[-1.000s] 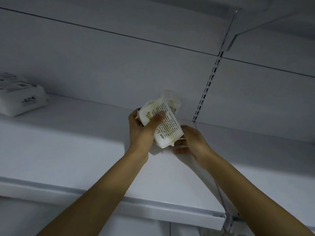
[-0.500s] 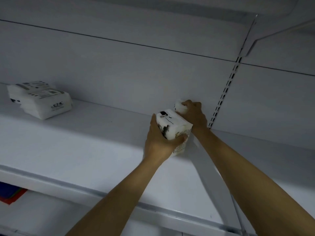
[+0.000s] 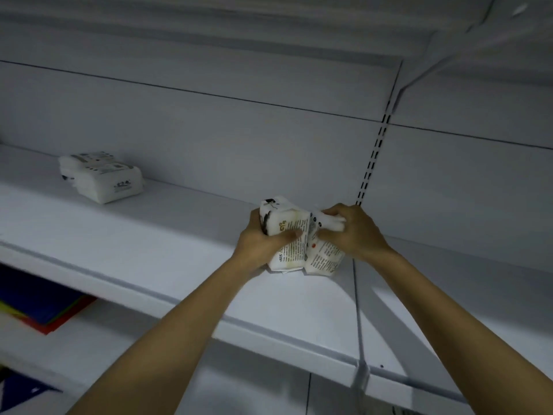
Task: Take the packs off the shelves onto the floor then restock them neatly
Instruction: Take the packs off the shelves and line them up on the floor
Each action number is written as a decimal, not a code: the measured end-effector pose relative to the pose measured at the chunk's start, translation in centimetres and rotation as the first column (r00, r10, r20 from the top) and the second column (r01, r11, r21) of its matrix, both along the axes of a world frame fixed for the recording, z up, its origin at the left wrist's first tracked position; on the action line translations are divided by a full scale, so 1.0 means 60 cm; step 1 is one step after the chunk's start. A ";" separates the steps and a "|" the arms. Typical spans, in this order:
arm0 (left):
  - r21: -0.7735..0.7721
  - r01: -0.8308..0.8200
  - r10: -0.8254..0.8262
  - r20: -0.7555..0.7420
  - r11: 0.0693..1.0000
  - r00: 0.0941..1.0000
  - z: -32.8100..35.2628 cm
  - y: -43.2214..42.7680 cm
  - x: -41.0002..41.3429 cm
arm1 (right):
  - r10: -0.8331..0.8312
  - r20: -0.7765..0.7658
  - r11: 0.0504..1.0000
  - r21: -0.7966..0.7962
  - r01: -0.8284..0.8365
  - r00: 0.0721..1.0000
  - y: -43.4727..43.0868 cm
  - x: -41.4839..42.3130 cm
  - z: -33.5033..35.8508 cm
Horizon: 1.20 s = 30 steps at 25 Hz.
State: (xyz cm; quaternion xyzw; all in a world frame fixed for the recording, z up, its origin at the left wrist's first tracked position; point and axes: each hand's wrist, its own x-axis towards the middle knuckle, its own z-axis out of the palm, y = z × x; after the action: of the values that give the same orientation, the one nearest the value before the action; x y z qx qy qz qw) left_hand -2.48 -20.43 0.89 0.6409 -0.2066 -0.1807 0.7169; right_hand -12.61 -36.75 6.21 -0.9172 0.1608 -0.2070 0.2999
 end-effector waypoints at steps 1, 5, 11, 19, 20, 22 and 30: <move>0.029 -0.002 0.002 0.017 1.000 1.000 0.008 0.009 -0.019 | 0.038 -0.046 0.998 0.047 -0.036 0.998 0.005 -0.012 0.010; 0.221 -0.093 0.053 0.179 0.971 0.982 0.019 0.071 -0.090 | 0.297 -0.175 0.941 0.223 -0.256 0.939 0.017 -0.074 0.017; 0.118 -0.138 0.122 0.134 0.983 0.983 0.026 0.212 -0.203 | 0.362 0.207 0.746 0.521 -0.416 0.909 0.141 -0.126 0.004; 0.023 -0.480 0.480 -0.043 0.877 0.876 -0.087 0.464 -0.312 | 0.826 0.127 0.412 0.527 -0.743 0.549 0.418 -0.112 -0.082; 0.057 -0.520 0.523 -0.076 0.852 0.849 -0.110 0.493 -0.326 | 0.883 0.057 0.370 0.527 -0.765 0.466 0.444 -0.104 -0.102; 0.129 -0.581 0.595 -0.146 0.804 0.791 -0.158 0.544 -0.352 | 0.925 -0.083 0.352 0.549 -0.758 0.370 0.492 -0.084 -0.147; 0.285 -0.652 0.708 -0.368 0.703 0.603 -0.312 0.742 -0.284 | 0.840 -0.340 0.531 0.674 -0.513 0.422 0.691 0.018 -0.352</move>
State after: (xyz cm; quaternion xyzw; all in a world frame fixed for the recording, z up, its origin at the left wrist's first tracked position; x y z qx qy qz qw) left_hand -19.50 24.09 -17.83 0.6528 0.2366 -0.0497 0.7179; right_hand -11.52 4.74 -14.91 -0.8050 -0.1033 0.3062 0.4976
